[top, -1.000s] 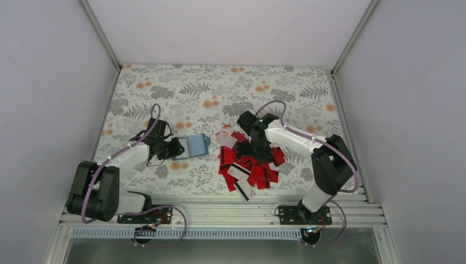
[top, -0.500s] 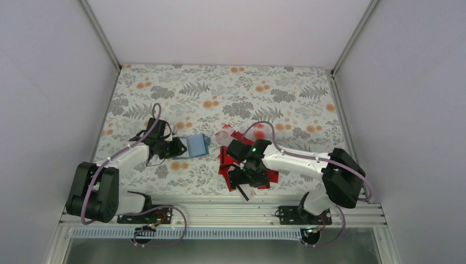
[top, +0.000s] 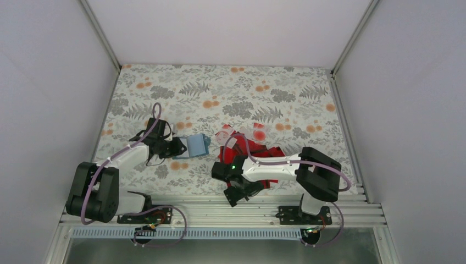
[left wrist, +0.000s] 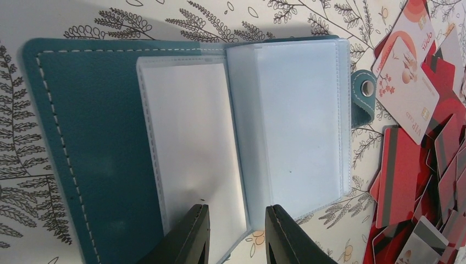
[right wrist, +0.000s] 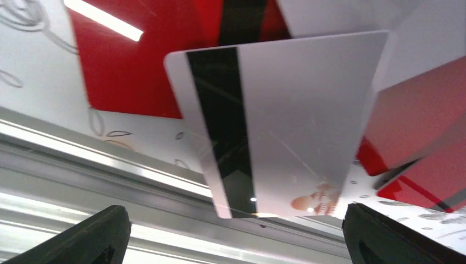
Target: Put the credit cards into the card holder
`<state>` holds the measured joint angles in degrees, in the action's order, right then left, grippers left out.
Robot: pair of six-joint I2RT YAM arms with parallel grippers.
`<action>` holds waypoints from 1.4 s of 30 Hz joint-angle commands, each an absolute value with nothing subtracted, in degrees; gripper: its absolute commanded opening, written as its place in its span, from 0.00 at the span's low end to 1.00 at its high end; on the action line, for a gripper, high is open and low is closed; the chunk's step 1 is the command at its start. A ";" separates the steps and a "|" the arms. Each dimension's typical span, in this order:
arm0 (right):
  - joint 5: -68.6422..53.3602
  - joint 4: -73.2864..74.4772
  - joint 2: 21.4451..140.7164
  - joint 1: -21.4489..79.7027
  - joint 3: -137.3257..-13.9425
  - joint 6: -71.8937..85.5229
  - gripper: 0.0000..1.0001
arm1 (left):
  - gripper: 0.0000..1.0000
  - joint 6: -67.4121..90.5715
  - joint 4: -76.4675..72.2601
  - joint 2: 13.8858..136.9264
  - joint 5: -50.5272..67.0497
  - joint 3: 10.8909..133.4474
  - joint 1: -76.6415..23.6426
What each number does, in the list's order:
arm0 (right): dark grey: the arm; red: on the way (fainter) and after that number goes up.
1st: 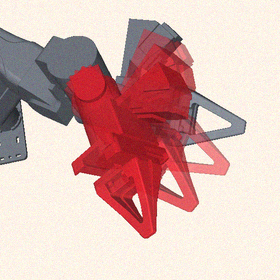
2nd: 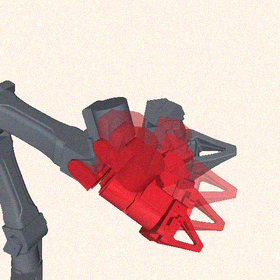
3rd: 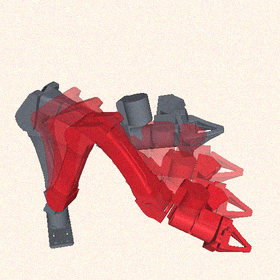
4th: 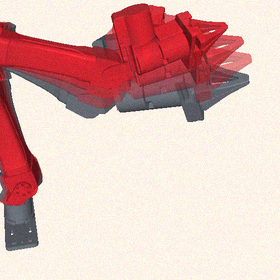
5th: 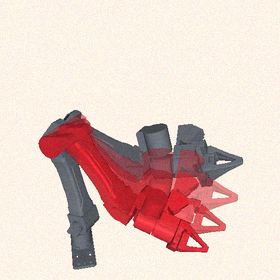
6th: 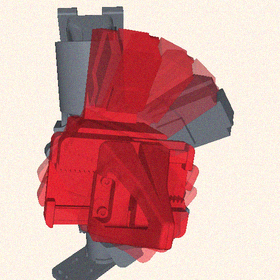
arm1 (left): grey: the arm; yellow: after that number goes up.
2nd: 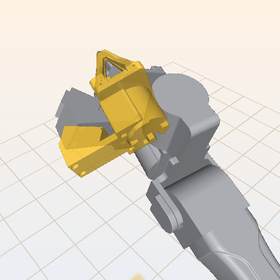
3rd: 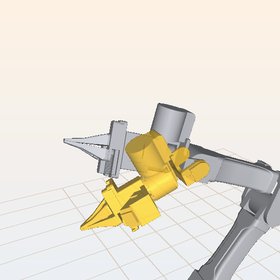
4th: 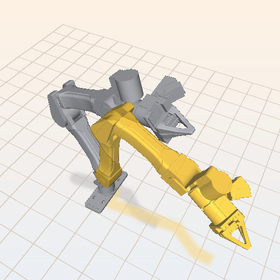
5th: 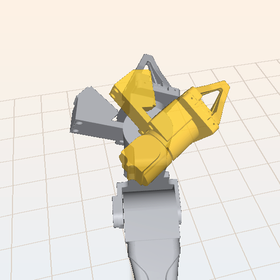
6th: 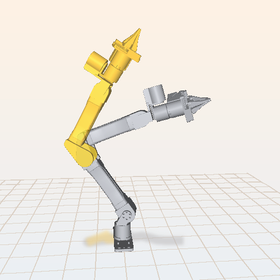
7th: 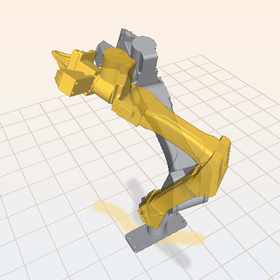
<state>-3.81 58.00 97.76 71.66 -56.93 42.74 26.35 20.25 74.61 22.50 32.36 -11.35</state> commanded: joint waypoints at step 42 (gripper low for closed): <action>5.74 50.72 98.83 70.27 -52.76 34.54 0.52 | 0.27 28.74 21.87 74.02 18.07 33.48 -10.99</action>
<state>4.69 55.37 97.82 70.81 -53.21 34.83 28.12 21.56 73.93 18.57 32.36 -11.35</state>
